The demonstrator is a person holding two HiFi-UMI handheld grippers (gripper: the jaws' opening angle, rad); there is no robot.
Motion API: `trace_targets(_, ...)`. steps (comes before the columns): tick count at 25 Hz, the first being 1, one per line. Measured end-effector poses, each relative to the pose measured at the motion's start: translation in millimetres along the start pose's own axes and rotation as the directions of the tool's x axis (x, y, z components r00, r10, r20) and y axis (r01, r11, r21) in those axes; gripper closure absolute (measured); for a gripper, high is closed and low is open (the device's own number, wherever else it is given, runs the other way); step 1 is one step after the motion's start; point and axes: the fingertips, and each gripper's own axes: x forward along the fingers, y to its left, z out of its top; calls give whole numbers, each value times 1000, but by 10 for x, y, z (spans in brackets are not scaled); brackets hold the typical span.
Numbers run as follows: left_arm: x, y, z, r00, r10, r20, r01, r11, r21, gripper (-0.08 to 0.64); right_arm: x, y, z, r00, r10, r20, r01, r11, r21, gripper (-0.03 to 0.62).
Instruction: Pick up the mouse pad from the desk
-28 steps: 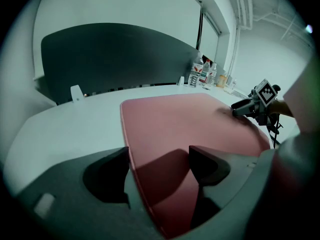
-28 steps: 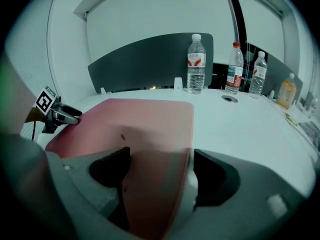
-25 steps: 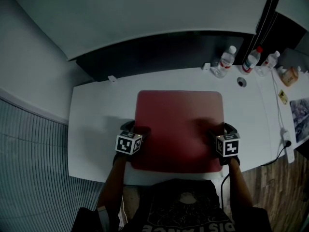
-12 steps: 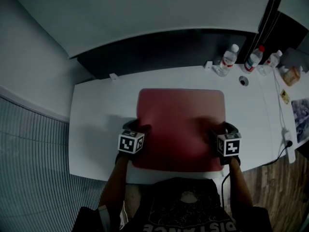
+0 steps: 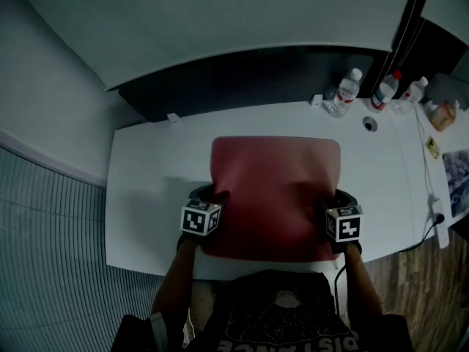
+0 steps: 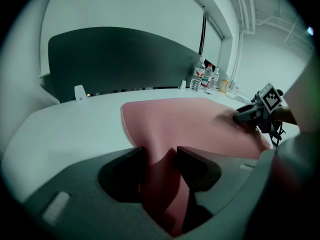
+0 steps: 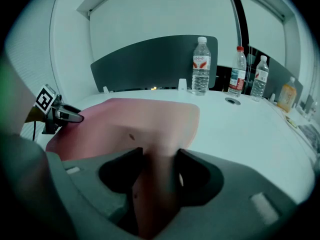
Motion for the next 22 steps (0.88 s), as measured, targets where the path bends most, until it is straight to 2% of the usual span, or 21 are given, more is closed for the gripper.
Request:
trace_targets(3,0,-18,-7,1000,-9,-4,9,1000,-4,356,-1,75,8,1000,13,-7,-14,999,-47,408)
trace_targets(8,9,-72,6,1000,-28,-11,28,1000,-13,390,-4,103,10,999,37,-17,-39,996,-78,439)
trace_targets(14,20,-163,0,997,-71,-42,72,997,23,454,-17,207,28,998,65,-10,-66,987,-147,506)
trace_targets(22,-16,-230,44,996,-70,-48,74,995,74,492,-26,245,41,997,84,-1,-83,984,-159,534)
